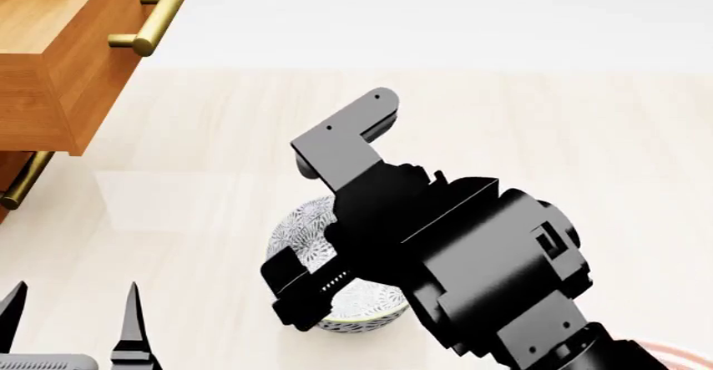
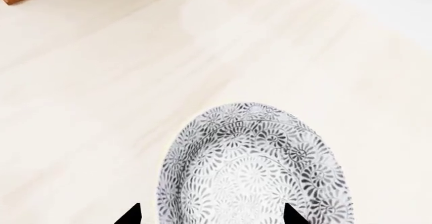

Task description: Put the bowl on the plate.

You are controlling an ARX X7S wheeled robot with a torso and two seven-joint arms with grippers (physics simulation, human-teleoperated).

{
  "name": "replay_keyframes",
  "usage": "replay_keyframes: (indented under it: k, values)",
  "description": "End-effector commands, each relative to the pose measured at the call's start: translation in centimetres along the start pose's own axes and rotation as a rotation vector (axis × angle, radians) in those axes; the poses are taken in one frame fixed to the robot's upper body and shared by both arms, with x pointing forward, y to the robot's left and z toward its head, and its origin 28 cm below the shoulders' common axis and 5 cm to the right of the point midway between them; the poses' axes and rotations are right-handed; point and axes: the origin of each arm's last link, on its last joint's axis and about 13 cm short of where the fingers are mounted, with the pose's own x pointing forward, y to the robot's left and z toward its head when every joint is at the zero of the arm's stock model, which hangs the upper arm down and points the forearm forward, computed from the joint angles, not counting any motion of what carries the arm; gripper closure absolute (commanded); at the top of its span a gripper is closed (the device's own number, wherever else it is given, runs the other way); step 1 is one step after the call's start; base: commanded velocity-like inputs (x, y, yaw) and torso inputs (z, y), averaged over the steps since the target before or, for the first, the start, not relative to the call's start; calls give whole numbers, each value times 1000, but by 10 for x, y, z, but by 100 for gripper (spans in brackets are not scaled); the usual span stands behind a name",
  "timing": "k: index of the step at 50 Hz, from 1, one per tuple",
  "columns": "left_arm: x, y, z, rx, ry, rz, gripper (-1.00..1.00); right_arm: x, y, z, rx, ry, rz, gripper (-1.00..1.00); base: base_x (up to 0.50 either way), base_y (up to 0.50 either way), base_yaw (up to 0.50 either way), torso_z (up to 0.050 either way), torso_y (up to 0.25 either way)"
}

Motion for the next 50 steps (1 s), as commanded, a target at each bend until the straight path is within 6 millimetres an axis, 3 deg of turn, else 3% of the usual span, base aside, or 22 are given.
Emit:
replay_keyframes:
  k: [1,37,50]
  values:
    - [0,0,0,-1,0,-1,-100,8,4,2,-31,30,12,-100,0,0,0,0,0]
    - [1,-1,0,2,1,-4,-100,28,9,15,-69,36,67,-100,0,0,0,0,0]
    - [1,-1,0,1,-2,-4,-100,48,13,8,-68,78,104,-100,0,0,0,0,0]
